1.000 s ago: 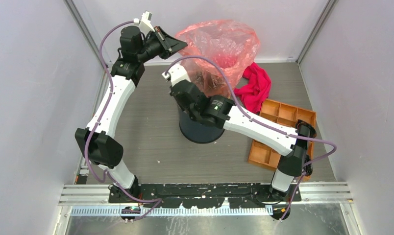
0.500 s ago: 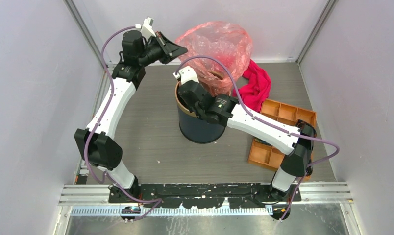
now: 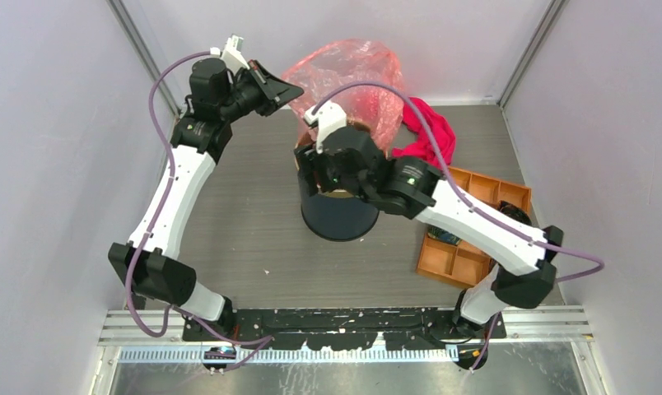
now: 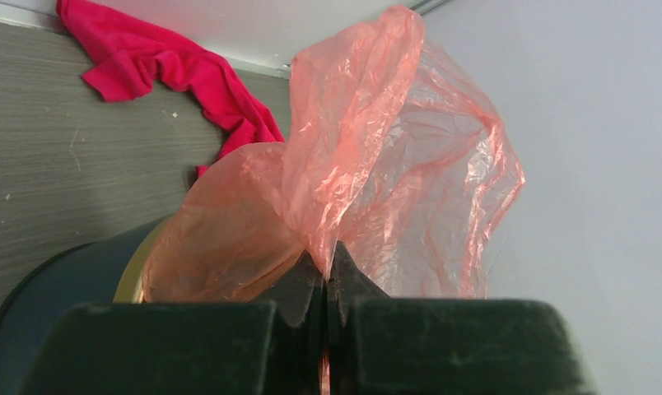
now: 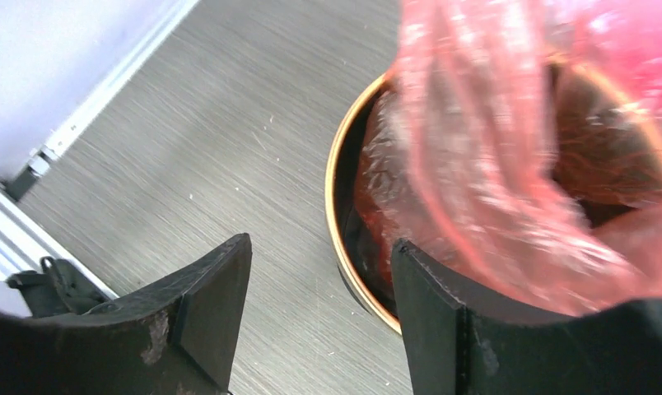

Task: Put the trash bags into the trash bin

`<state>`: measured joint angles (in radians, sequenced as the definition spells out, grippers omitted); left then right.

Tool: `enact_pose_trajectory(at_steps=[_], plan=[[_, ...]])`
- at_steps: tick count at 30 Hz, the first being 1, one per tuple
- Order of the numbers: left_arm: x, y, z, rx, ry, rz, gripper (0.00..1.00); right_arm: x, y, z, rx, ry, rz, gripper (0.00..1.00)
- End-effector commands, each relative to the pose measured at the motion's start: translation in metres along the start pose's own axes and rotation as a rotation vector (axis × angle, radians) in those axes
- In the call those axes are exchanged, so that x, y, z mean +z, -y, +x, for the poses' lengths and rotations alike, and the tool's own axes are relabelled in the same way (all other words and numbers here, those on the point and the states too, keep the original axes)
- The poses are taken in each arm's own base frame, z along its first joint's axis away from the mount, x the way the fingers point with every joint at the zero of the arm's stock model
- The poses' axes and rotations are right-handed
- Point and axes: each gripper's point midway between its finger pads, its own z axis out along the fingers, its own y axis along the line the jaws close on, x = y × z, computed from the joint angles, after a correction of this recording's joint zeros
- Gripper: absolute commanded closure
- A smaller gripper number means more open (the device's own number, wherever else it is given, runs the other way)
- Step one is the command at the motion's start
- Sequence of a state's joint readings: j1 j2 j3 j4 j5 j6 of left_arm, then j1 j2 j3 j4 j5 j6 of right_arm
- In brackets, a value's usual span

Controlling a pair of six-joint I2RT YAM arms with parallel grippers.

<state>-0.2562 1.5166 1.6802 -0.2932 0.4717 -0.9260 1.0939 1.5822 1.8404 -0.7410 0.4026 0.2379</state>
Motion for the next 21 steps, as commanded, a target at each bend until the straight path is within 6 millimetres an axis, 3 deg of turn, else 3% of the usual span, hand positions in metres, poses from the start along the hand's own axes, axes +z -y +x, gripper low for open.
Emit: enact_pose_trajectory(at_steps=[1,5,11,14,17,21], plan=[[-0.025,0.02,-0.004,0.061,0.033,0.017,1.0,-0.052,0.021,-0.04,0.119,0.145,0.013,0.3],[-0.034,0.019,0.001,0.063,0.026,-0.002,1.0,-0.085,0.049,-0.046,0.183,0.209,0.092,0.23],[-0.048,0.011,0.016,0.058,0.002,-0.031,1.0,-0.132,0.101,-0.042,0.283,0.327,0.247,0.22],[-0.058,0.014,0.021,0.064,0.001,-0.025,1.0,-0.151,0.137,-0.035,0.324,0.401,0.402,0.22],[-0.062,0.015,0.024,0.068,0.0,-0.019,0.99,-0.154,0.158,-0.024,0.343,0.411,0.49,0.23],[-0.063,0.021,0.025,0.059,-0.01,0.002,0.99,-0.128,0.188,-0.002,0.426,0.319,0.511,0.29]])
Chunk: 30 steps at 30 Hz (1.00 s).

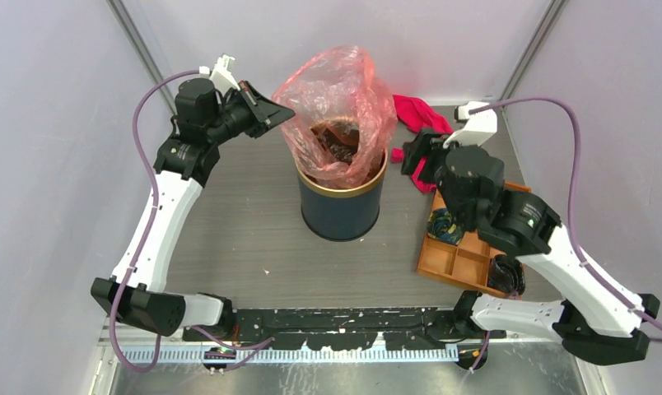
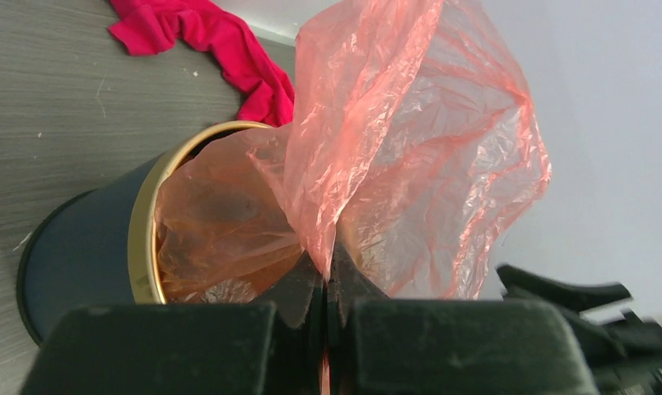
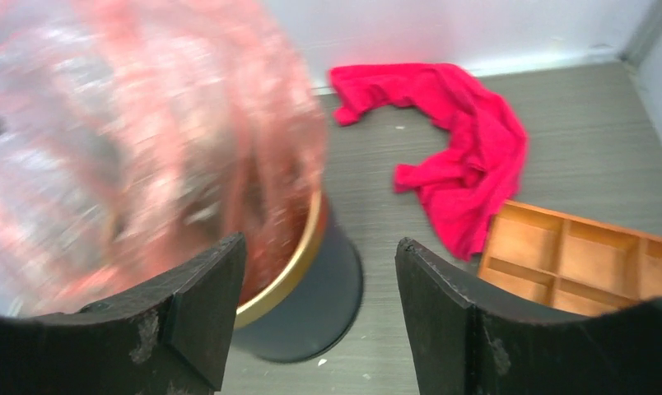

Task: Put the trash bags into the trash bin

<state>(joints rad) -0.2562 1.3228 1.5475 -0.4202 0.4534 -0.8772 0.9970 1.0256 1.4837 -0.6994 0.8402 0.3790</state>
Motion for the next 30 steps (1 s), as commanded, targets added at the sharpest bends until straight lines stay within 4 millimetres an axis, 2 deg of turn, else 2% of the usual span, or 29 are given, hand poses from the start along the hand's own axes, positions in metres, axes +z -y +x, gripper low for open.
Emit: enact_pose_trajectory(at_steps=[1,4,11,16,19,26,30], plan=[[-0.012,0.021,-0.003,0.04,0.013,0.065,0.99,0.033,0.029,0.011,0.125,-0.045,0.104,0.3],[-0.017,0.024,0.0,0.037,0.004,0.069,0.99,0.05,0.044,0.014,0.179,-0.041,0.127,0.3],[-0.034,0.028,0.007,0.038,0.005,0.068,0.99,0.104,0.047,0.024,0.201,-0.1,0.149,0.3],[-0.043,0.02,0.017,0.036,-0.006,0.038,0.99,0.129,0.069,0.023,0.266,-0.099,0.205,0.3],[-0.048,0.02,0.02,0.035,-0.008,0.037,0.99,0.134,0.056,0.022,0.297,-0.108,0.134,0.3],[-0.055,0.017,0.031,0.02,-0.034,0.033,1.0,0.138,0.028,0.033,0.33,-0.153,0.006,0.28],[-0.059,0.007,0.042,0.005,-0.048,0.016,0.99,0.137,0.002,0.049,0.31,-0.195,-0.045,0.28]])
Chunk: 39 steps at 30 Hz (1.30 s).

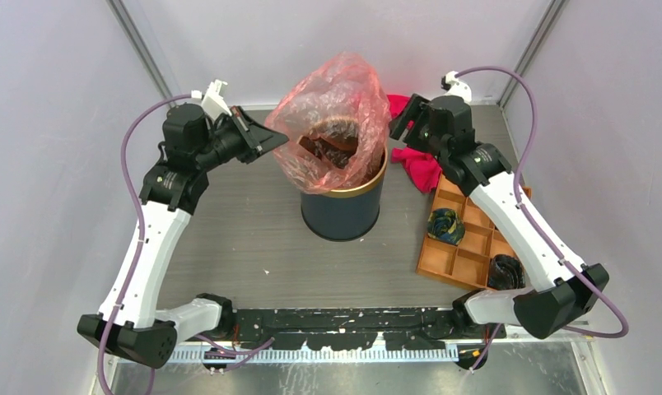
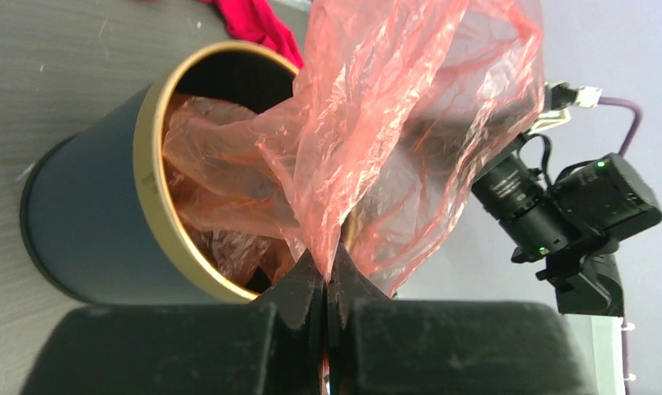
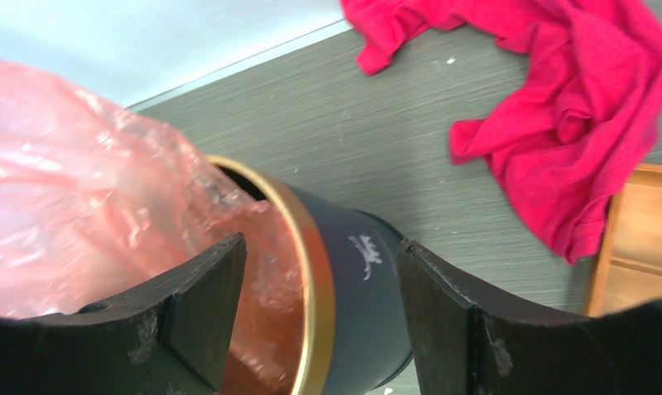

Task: Put the trash bags into the trash bin

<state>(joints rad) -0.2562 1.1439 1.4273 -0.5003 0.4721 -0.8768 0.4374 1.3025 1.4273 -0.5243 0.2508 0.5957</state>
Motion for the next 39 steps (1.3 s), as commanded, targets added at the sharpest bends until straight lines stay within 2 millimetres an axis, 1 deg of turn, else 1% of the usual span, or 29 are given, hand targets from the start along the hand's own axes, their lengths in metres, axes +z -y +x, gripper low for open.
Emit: enact_pose_trajectory(at_steps=[1,2,4,8,10,12,16,19,21,23,25,27,28,29,30,31,32,33,35,39], plan=[[-0.013,0.002,0.013,0.015,-0.025,0.014,1.0,-0.007,-0.04,0.007,-0.008,0.011,-0.108,0.28],[-0.015,0.002,0.013,0.02,-0.023,0.011,1.0,-0.01,-0.044,0.012,-0.03,0.012,-0.108,0.28],[-0.016,0.001,0.014,0.028,-0.022,0.003,0.99,-0.014,-0.046,0.021,-0.052,0.009,-0.102,0.28],[-0.013,-0.003,0.012,0.027,-0.016,-0.009,0.99,-0.019,-0.035,0.034,-0.053,-0.009,-0.09,0.28],[-0.011,-0.004,0.012,0.028,-0.015,-0.012,0.99,-0.025,-0.03,0.034,-0.052,-0.006,-0.084,0.28],[-0.011,-0.007,0.012,0.036,-0.013,-0.021,0.99,-0.036,-0.025,0.027,-0.039,0.017,-0.071,0.28],[-0.008,-0.017,0.017,0.044,-0.03,-0.044,1.0,-0.065,-0.005,0.011,-0.027,0.064,-0.019,0.23],[-0.007,-0.018,0.025,0.036,-0.061,-0.027,0.99,-0.079,0.0,0.002,-0.035,0.094,-0.02,0.2],[-0.009,-0.019,0.031,0.026,-0.073,-0.016,1.0,-0.083,-0.001,-0.012,-0.047,0.141,-0.016,0.15],[-0.01,-0.016,0.039,0.025,-0.084,0.015,0.99,-0.08,-0.005,-0.026,-0.065,0.158,-0.001,0.13],[-0.014,-0.016,0.046,0.037,-0.095,0.03,0.99,-0.067,-0.01,-0.036,-0.068,0.143,0.021,0.13],[-0.02,-0.014,0.051,0.061,-0.102,0.048,1.0,-0.047,-0.015,-0.044,-0.055,0.119,0.011,0.13],[-0.023,-0.012,0.053,0.078,-0.108,0.063,0.99,-0.031,-0.017,-0.046,-0.037,0.098,-0.002,0.13],[-0.025,-0.009,0.055,0.093,-0.115,0.079,0.99,-0.021,-0.02,-0.048,-0.027,0.087,-0.016,0.13],[-0.026,-0.007,0.056,0.099,-0.121,0.088,0.99,-0.013,-0.025,-0.049,-0.02,0.079,-0.029,0.13],[-0.027,-0.005,0.059,0.103,-0.132,0.099,0.99,-0.01,-0.032,-0.052,-0.016,0.074,-0.054,0.14],[-0.027,-0.006,0.062,0.106,-0.144,0.103,0.99,-0.003,-0.038,-0.047,-0.02,0.044,-0.075,0.15],[-0.026,-0.008,0.063,0.107,-0.149,0.095,1.0,-0.002,-0.044,-0.046,-0.018,0.033,-0.101,0.15],[-0.021,-0.014,0.064,0.104,-0.155,0.081,0.99,-0.006,-0.053,-0.044,-0.023,0.031,-0.137,0.16],[-0.005,-0.019,0.064,0.097,-0.18,0.081,1.0,-0.03,-0.063,-0.041,-0.084,0.065,-0.172,0.13]])
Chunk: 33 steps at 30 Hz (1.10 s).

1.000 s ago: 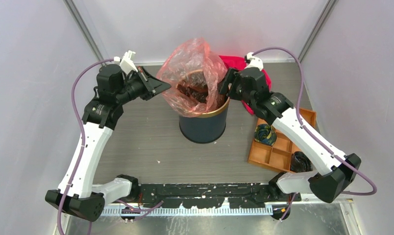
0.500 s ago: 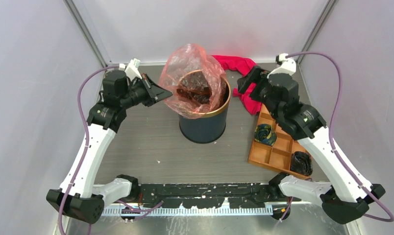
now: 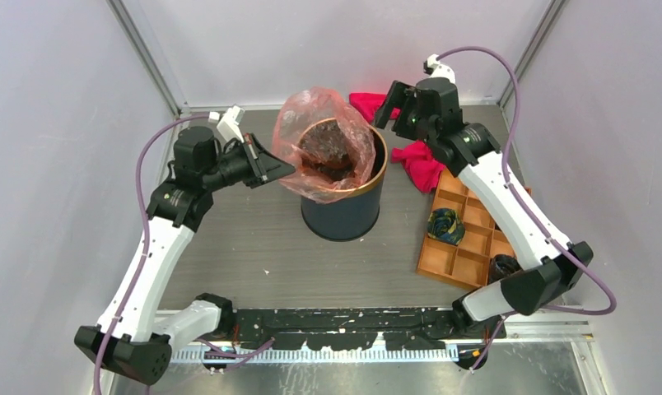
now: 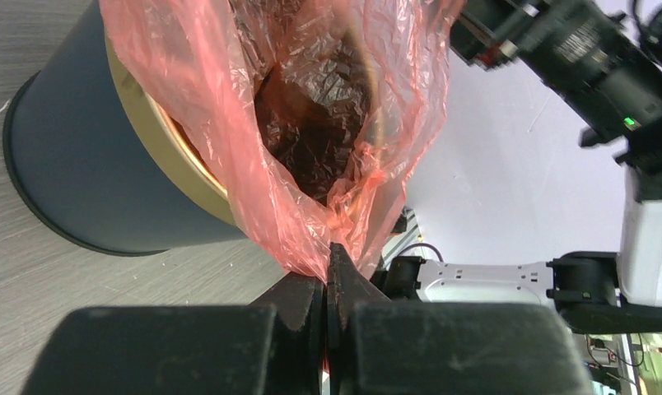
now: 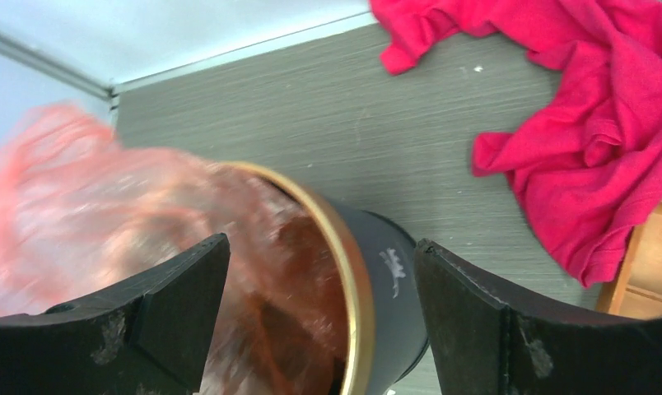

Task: Put the trash bags into the trash bin

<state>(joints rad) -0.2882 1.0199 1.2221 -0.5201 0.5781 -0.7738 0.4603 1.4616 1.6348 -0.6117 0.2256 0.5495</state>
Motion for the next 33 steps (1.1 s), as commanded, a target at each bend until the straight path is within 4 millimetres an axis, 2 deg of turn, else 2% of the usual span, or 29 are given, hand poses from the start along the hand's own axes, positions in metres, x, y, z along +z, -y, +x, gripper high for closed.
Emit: enact_pose_trajectory(at_steps=[1,4,9,16,18,22,24,27,28,31,33], plan=[[0.016,0.003,-0.005,0.042,-0.019,0.045,1.0,-0.058,-0.035,-0.033,-0.032,0.132,-0.15,0.13],[0.026,0.001,-0.01,0.04,-0.02,0.047,1.0,-0.073,-0.034,-0.032,-0.044,0.151,-0.159,0.13],[0.038,0.006,-0.016,0.045,-0.02,0.065,0.99,-0.078,-0.036,-0.021,-0.086,0.134,-0.192,0.12],[0.04,0.01,-0.017,0.054,-0.015,0.067,0.99,-0.053,-0.05,0.002,-0.245,0.012,-0.245,0.13],[0.039,0.008,-0.016,0.057,-0.008,0.057,0.99,-0.047,-0.057,0.011,-0.285,-0.036,-0.283,0.17],[0.039,0.003,-0.014,0.052,-0.01,0.038,1.0,-0.045,-0.068,0.018,-0.286,-0.06,-0.348,0.2],[0.039,0.002,-0.012,0.047,-0.013,0.035,1.0,-0.045,-0.069,0.018,-0.28,-0.055,-0.353,0.28],[0.038,0.001,-0.011,0.044,-0.013,0.032,0.99,-0.042,-0.067,0.018,-0.263,-0.052,-0.337,0.46],[0.037,0.001,-0.011,0.045,-0.011,0.032,0.99,-0.039,-0.064,0.017,-0.251,-0.049,-0.311,0.51],[0.034,0.0,-0.009,0.041,-0.01,0.019,1.0,-0.034,-0.047,0.012,-0.22,-0.04,-0.204,0.74],[0.031,-0.001,-0.008,0.039,-0.019,0.005,0.99,-0.034,-0.03,0.01,-0.211,-0.039,-0.113,0.86]])
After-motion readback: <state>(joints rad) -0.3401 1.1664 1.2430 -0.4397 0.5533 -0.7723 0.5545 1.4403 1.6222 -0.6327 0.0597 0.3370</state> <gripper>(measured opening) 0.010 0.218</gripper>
